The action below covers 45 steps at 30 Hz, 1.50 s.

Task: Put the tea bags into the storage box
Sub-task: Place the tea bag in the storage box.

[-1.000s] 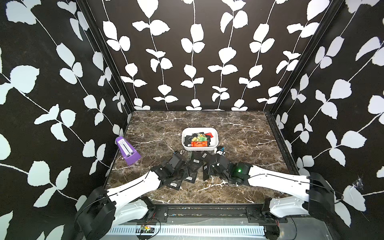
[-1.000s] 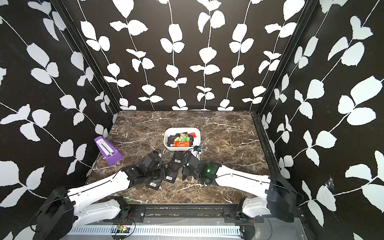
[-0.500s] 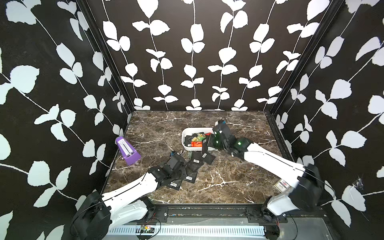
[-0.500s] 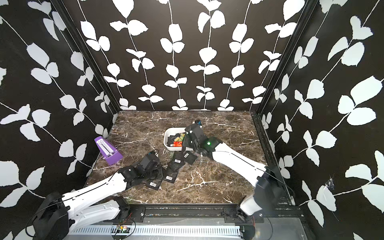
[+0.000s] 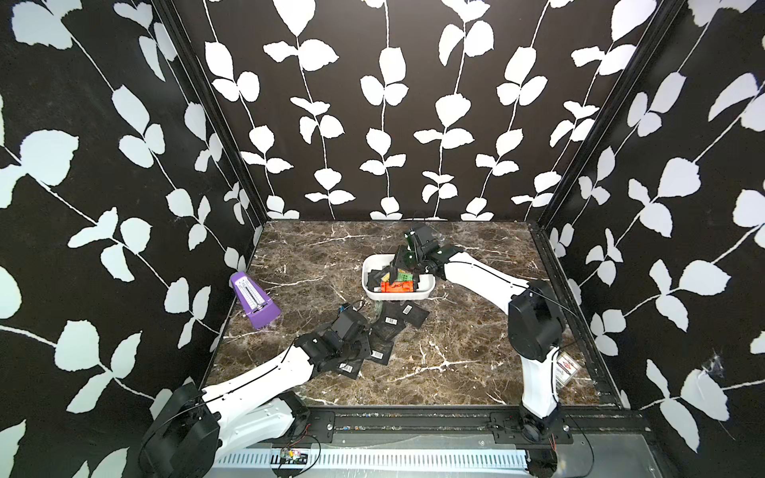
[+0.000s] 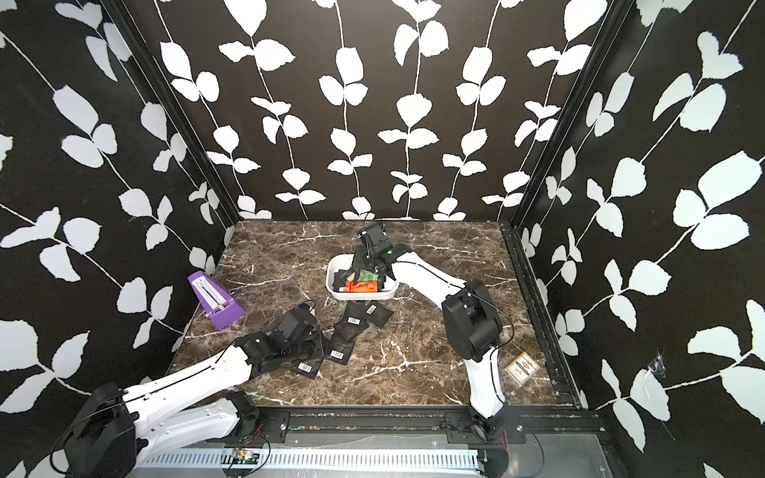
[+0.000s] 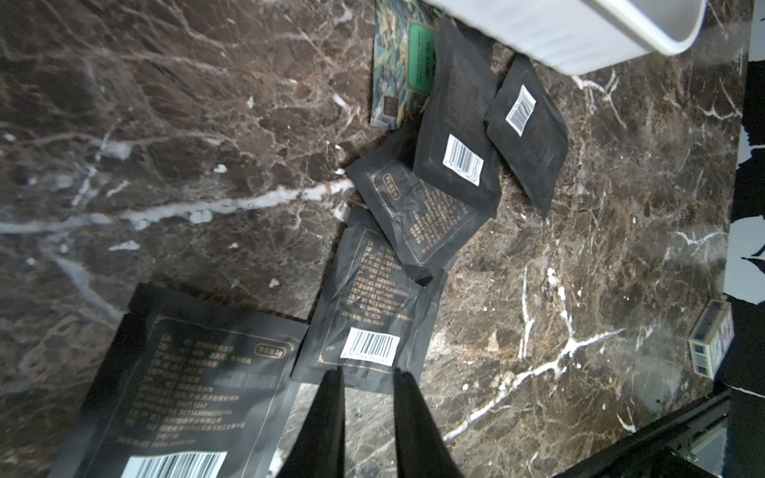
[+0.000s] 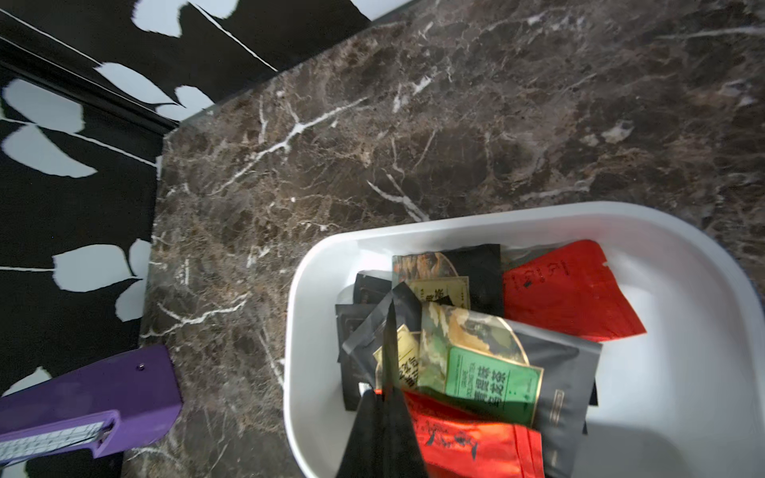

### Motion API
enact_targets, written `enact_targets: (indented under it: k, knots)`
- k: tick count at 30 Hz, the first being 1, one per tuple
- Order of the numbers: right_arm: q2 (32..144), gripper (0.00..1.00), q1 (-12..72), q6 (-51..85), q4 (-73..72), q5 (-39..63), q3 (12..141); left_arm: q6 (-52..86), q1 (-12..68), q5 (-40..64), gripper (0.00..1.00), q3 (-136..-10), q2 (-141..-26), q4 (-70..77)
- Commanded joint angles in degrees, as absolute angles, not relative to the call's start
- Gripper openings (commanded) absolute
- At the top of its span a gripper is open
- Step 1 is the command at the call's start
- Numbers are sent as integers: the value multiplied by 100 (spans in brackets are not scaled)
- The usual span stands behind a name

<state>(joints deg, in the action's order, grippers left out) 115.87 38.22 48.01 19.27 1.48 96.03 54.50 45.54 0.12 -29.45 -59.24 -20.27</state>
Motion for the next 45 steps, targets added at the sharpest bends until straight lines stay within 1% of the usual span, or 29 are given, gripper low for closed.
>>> enact_targets:
  k: [1,2,3,6,7,8,10,13,16,20,26,30,38,40,45]
  knots:
    - [11540,0,3695,4684,2127,151,9817,5467,4522,94,20,-2864,-5837,-2063]
    - [11465,1,3645,4668,2138,149,9709,5462,4520,90,20,-2882,-5828,-2076]
    - [11357,6,3609,4643,2128,135,9578,5458,4526,88,19,-2883,-5828,-2078]
    - [10941,33,3510,4503,2208,34,9250,5474,4525,91,18,-2918,-5846,-2074]
    - [10800,38,3502,4439,2288,-17,9169,5490,4524,95,18,-2928,-5854,-2053]
    - [10617,40,3491,4370,2373,-90,9080,5516,4522,104,17,-2942,-5871,-2025]
    - [10220,42,3489,4300,2441,-166,8828,5528,4513,148,16,-2946,-5931,-1941]
    - [9530,42,3504,4417,2338,40,8169,5512,4492,111,14,-3042,-6071,-2013]
    - [8760,43,3669,4737,2139,209,7229,5471,4448,131,10,-3127,-6271,-2022]
    - [7916,48,4172,5417,1628,138,5939,5436,4421,267,7,-3238,-6511,-1813]
    - [7342,48,5045,6393,918,-399,4523,5483,4255,356,6,-3321,-6895,-1302]
    - [7509,48,5404,6836,276,-537,4048,5465,4141,396,4,-3497,-7252,-1054]
    - [8422,47,5745,7267,-646,-615,4059,5397,4052,293,1,-3818,-7913,-668]
    - [8610,47,5776,7281,-703,-660,4143,5375,3862,216,0,-3878,-8009,-637]
    - [9025,46,5783,7183,-690,-786,4362,5300,3788,105,0,-4003,-8279,-563]
